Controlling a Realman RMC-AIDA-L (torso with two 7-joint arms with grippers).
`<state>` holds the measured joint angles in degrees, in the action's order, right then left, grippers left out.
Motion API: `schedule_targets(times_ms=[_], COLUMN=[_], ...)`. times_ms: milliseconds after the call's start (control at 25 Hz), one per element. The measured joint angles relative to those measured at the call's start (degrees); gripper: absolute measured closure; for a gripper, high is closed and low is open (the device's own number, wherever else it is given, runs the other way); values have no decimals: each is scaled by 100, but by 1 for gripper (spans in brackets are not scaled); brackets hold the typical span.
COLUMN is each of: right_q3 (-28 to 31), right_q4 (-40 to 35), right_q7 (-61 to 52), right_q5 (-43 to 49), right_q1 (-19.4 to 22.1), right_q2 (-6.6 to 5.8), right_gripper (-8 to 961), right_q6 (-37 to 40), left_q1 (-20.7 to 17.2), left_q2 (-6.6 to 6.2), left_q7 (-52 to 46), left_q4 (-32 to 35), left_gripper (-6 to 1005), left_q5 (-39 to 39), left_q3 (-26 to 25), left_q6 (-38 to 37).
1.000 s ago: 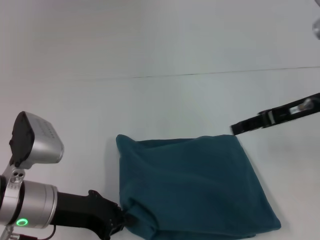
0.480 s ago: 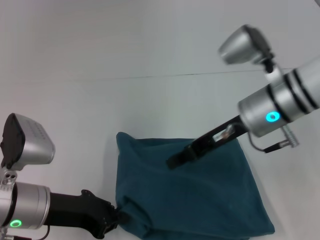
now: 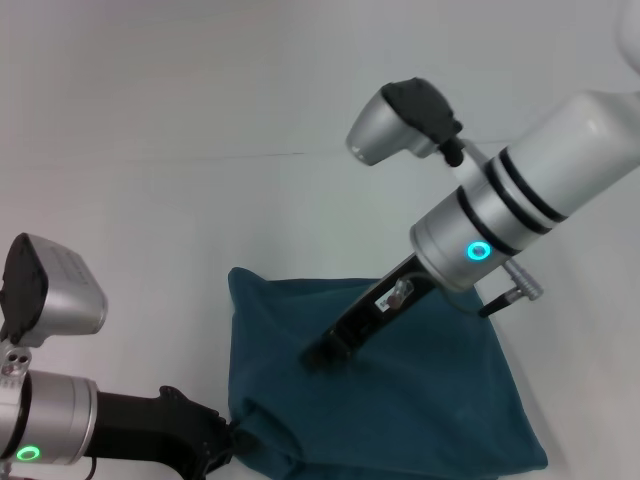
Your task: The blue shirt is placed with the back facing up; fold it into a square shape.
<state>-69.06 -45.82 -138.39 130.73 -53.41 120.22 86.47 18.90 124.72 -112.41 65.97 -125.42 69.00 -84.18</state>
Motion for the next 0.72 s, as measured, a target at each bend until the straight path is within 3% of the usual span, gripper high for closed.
schedule_targets(times_ms=[360, 720], right_q3=[-550, -573], right_q4=[947, 1111], right_q7=[-11, -140], right_q5=[-28, 13], right_q1=[-398, -381], right_q2=[8, -3], right_gripper=[954, 953], right_q6=[-742, -1096], left_q1=[0, -41], left_q2=[0, 0], left_q7=[-1, 0], left_q4=[10, 36], left_gripper=[969, 969], left_q5=[17, 21], left_q3=[-1, -213], left_q6=[-81, -366])
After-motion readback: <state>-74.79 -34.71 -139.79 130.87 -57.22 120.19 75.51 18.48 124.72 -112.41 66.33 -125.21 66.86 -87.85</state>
